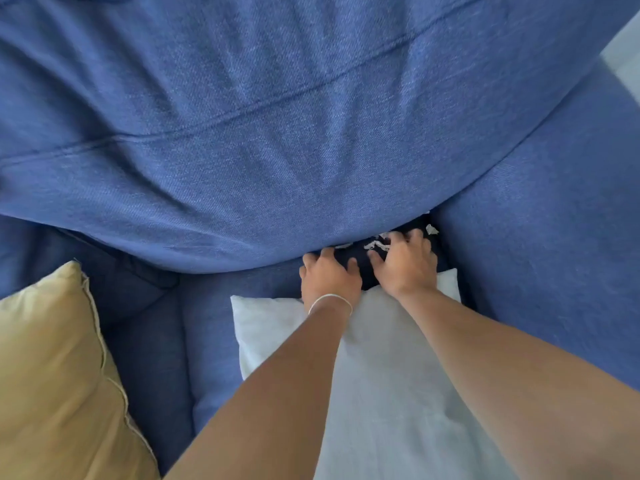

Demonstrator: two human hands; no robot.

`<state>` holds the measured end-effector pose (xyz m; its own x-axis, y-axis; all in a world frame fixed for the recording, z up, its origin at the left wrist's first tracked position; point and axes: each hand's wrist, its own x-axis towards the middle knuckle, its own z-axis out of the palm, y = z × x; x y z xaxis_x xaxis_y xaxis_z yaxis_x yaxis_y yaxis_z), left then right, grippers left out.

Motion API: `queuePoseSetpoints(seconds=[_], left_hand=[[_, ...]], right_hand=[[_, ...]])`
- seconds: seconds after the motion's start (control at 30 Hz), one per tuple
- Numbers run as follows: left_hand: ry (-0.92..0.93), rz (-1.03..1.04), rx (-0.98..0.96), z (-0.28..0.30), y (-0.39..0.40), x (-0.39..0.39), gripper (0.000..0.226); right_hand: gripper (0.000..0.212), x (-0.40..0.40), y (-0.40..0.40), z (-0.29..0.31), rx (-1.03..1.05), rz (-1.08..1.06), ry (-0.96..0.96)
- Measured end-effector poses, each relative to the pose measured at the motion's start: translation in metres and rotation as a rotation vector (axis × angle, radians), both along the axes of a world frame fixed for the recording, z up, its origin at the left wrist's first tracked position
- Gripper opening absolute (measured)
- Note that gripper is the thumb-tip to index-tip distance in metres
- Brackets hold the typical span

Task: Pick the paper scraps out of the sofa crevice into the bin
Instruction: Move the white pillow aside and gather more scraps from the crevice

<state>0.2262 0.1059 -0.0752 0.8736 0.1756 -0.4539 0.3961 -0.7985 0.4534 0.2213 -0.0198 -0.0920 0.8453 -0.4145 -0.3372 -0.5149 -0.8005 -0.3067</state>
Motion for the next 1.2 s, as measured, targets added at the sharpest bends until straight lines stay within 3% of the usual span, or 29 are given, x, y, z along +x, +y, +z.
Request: queuePoseSetpoints(seconds=[0.17, 0.37, 0.53, 0.63, 0.73, 0.93, 1.1, 1.2], left_hand=[[0.063, 0.228, 0.056, -0.019, -0.014, 0.018, 0.047], [0.043, 0.46, 0.065, -0.037, -0.026, 0.031, 0.042], [-0.038, 0.487, -0.054, -0.033, -0.025, 0.027, 0.02], [-0.087, 0.415, -0.157, -0.029, -0.018, 0.012, 0.014], [-0.091, 0.207, -0.204, -0.021, -0.008, -0.009, 0.013], [-0.191, -0.008, -0.347, 0.007, 0.0, -0.027, 0.035], [-0.158, -0.158, -0.42, 0.038, -0.024, -0.077, 0.015], [-0.155, -0.317, -0.436, 0.06, -0.046, -0.117, 0.014]], right_hand=[[0.058, 0.018, -0.002, -0.022, -0.013, -0.151, 0.059], [0.02, 0.012, 0.001, -0.035, 0.066, -0.213, -0.138], [0.015, 0.003, -0.003, -0.037, 0.138, -0.218, -0.192], [0.016, -0.004, -0.004, -0.031, 0.207, -0.253, -0.207], [0.016, -0.015, -0.006, -0.021, 0.241, -0.202, -0.228], [0.018, -0.059, -0.022, 0.006, 0.194, -0.089, -0.232], [0.021, -0.137, -0.023, 0.031, 0.207, -0.29, -0.321], [0.024, -0.206, -0.021, 0.051, 0.391, -0.595, -0.458]])
